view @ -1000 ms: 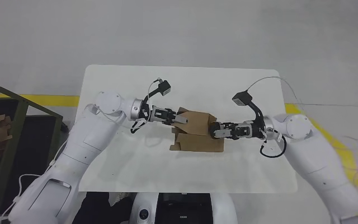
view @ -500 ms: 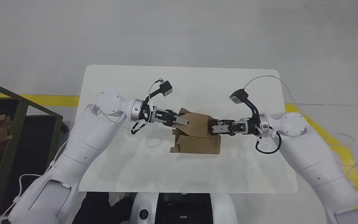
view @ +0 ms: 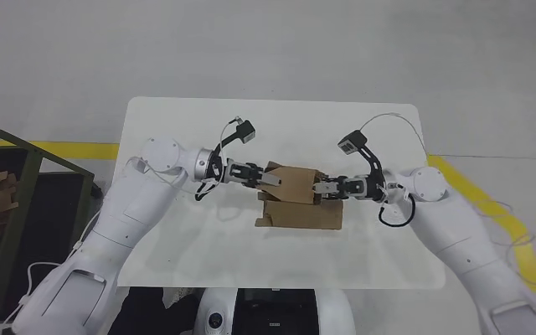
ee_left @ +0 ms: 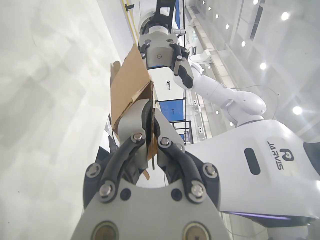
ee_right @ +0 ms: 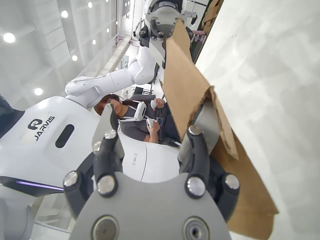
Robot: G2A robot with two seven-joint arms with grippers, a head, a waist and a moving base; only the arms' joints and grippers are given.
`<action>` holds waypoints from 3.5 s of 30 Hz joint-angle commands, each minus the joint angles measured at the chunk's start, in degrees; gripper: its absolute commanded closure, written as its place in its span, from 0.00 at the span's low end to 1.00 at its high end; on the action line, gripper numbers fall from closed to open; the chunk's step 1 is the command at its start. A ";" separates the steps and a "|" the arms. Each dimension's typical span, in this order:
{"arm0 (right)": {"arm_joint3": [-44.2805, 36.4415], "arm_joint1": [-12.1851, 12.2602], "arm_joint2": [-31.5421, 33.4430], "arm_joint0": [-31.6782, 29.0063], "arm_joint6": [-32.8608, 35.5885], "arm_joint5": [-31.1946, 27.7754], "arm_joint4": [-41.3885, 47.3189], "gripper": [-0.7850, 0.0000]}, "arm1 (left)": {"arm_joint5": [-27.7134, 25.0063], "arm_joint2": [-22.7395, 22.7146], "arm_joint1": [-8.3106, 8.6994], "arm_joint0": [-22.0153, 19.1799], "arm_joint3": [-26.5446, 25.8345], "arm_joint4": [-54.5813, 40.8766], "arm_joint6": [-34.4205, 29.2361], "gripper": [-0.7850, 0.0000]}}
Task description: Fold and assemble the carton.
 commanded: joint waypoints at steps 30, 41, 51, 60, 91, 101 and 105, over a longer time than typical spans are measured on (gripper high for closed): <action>-2.07 -1.16 1.69 -1.62 -7.09 2.84 -9.60 0.94 | 0.90 0.81 -0.26 -0.51 0.87 0.73 1.73 1.00; -1.80 -1.66 1.95 -1.33 -8.12 4.18 -11.63 1.00 | -0.07 1.02 -0.31 -0.63 0.92 0.53 0.58 0.68; -1.60 -1.86 2.68 -1.73 -9.91 5.29 -14.01 1.00 | -1.89 -1.06 0.06 0.83 -0.66 -3.09 -0.45 0.00; -2.26 -1.93 3.36 -2.62 -12.13 6.47 -16.66 1.00 | -2.38 -3.27 0.56 2.80 -4.31 -5.63 -0.83 0.00; -4.44 -2.25 6.36 -5.47 -12.07 7.16 -15.10 1.00 | -3.39 1.97 -1.33 -1.03 -3.92 -3.08 2.52 0.00; -6.50 -1.68 9.13 -7.47 -10.04 6.78 -14.04 1.00 | -4.92 -2.26 -0.36 2.06 -2.45 -3.63 4.00 0.00; -8.07 -1.78 8.50 -7.83 -9.39 7.29 -14.99 1.00 | -5.41 -2.80 -0.40 2.34 -1.15 -5.65 4.17 0.00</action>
